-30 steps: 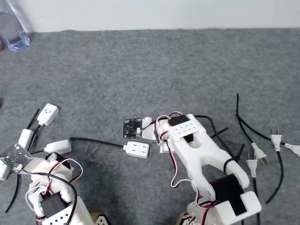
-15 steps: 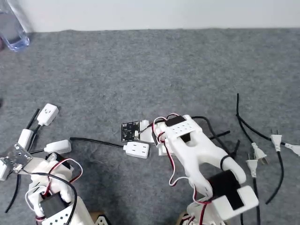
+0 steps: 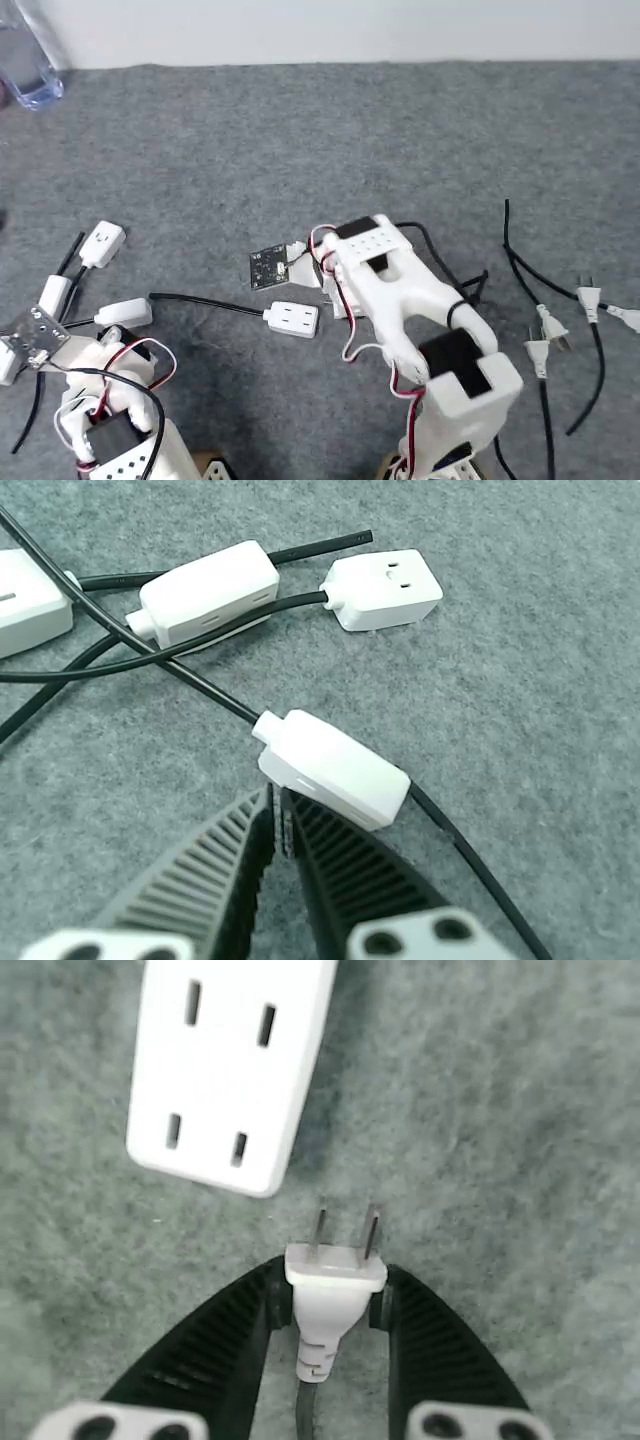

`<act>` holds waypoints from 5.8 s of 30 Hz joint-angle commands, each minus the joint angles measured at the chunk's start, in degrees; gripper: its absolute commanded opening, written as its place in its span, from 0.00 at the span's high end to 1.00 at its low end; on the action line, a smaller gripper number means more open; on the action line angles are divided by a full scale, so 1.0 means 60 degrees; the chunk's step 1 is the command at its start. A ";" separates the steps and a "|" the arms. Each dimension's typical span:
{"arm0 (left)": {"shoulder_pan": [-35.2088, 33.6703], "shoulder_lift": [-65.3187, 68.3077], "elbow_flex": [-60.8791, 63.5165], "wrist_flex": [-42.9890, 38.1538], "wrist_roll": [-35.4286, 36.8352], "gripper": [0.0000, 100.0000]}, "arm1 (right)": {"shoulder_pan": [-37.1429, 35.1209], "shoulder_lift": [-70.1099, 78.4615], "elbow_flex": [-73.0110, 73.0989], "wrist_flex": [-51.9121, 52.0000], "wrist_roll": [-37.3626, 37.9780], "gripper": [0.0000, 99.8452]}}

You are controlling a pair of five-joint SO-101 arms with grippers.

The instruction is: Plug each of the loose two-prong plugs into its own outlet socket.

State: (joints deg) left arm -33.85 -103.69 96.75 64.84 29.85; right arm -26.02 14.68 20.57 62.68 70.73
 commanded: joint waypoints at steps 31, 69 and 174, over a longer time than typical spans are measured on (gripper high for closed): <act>0.4234 -0.0103 -0.0212 -0.2520 0.2330 0.99 | -0.0579 -0.3568 0.0205 0.0755 -0.3941 0.99; 1.1766 -0.0117 -0.2879 -0.3824 0.4952 0.99 | -0.2234 -1.1509 0.0630 0.3978 -0.3267 0.99; 1.1780 -0.0117 -0.2220 -0.4322 0.4923 0.99 | -0.2630 -0.9238 -0.2037 0.3407 -0.3267 0.99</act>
State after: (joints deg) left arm 36.66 -103.87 82.42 38.73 59.91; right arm -40.35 -38.15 13.36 83.16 52.00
